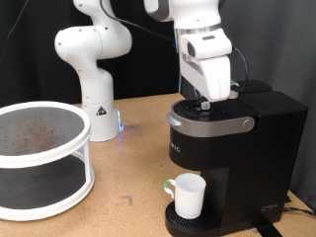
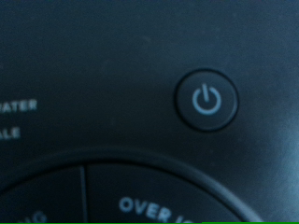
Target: Make a cup of coffee with the keurig machine
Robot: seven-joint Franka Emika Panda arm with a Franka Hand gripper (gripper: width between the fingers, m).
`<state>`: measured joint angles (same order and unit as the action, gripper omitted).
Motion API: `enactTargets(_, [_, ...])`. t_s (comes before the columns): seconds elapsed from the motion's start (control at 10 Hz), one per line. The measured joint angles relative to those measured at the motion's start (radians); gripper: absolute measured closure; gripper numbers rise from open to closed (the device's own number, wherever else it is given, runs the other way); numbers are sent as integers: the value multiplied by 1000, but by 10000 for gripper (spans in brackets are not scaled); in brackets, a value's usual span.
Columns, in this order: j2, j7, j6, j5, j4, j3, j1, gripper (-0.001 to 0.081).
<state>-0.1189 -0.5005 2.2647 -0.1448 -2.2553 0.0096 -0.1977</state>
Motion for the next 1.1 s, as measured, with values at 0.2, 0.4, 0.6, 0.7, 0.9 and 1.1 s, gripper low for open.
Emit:
enactTargets(0.2, [31,2,-108,-25,55,-9,4,803])
enactTargets(0.4, [62,-11,-292,-67,121,-29,13,803])
enactTargets(0.6, [92,-15,-367,-84,163,-41,20,803])
enactTargets(0.7, [97,-15,-375,-88,170,-44,20,803])
enactTargets(0.9, [96,-18,-355,-101,167,-49,20,803])
enactTargets(1.1, [93,-46,-304,-113,158,-53,20,803])
